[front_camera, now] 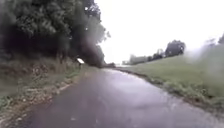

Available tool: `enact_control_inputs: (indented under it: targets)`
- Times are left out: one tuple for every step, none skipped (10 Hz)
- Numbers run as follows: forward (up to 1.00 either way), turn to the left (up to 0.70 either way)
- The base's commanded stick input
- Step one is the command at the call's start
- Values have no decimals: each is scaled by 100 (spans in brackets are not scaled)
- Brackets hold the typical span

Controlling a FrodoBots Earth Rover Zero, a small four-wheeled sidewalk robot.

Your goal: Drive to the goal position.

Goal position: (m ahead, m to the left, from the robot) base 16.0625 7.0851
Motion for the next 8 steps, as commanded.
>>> enact_control_inputs:
  targets:
    - [70, 0]
    - [70, 0]
    - [70, 0]
    - [70, 0]
    - [70, 0]
    - [70, 0]
    - [70, 0]
    - [70, 0]
